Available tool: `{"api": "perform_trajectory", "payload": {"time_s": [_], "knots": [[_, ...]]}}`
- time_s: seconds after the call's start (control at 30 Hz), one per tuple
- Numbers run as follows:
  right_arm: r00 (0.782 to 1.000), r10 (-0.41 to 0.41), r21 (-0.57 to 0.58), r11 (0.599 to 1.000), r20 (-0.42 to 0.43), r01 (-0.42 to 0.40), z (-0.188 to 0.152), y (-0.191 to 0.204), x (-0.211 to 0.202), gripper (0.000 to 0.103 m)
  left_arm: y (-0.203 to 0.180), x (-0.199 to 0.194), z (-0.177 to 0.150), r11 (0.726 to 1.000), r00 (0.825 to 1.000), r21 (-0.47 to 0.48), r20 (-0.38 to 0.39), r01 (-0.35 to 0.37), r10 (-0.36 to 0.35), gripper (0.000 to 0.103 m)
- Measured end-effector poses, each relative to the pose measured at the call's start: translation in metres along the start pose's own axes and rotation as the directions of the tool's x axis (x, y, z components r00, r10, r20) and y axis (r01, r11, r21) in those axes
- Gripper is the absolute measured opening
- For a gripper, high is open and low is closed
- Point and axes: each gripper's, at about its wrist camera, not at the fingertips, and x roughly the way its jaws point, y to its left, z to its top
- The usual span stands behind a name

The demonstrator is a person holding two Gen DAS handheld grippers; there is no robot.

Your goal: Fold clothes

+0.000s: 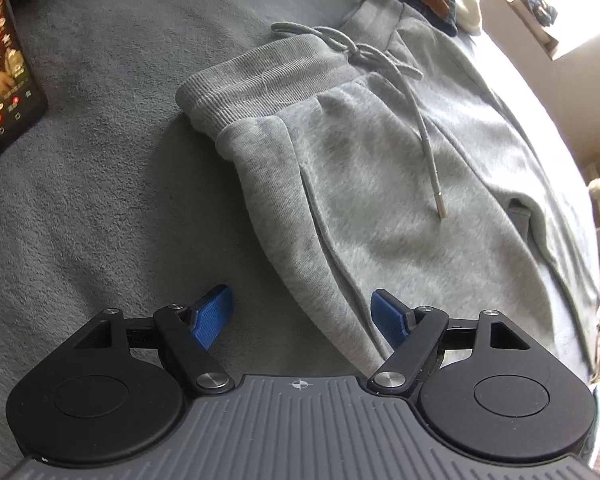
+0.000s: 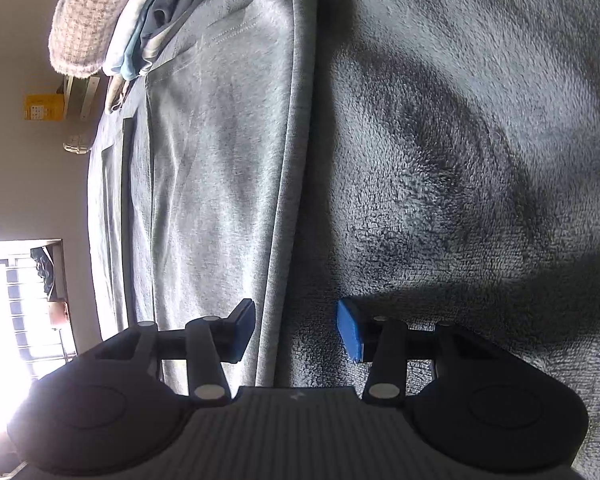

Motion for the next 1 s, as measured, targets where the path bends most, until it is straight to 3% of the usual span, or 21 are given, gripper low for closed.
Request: {"api": "perform_trajectory", "payload": {"time_s": [0.33,0.4,0.57,1.0], "knots": [[1.000,0.000,-0.002,1.000,0.010,0.000,-0.002,0.001,0.004,0.050,-0.015,0.006,-0.005,0.991,0.996,0.099,0.006,-0.091,0.091,0.078],[1.000,-0.001,-0.007,1.000,0.013,0.001,-0.002,0.001,0.004,0.050,-0.018,0.006,-0.006,0.989,0.995,0.114,0.006,-0.099,0.099,0.082],[1.000,-0.001,-0.015,1.000,0.013,0.001,-0.003,0.000,0.001,0.050,-0.018,0.008,-0.003,0.988,0.993,0.094,0.006,-0.120,0.120,0.098],[1.000,-0.005,-0.027,1.000,0.017,0.005,-0.005,0.000,-0.001,0.050,-0.013,0.008,-0.003,0.982,0.983,0.045,0.015,-0.183,0.183,0.103]]}}
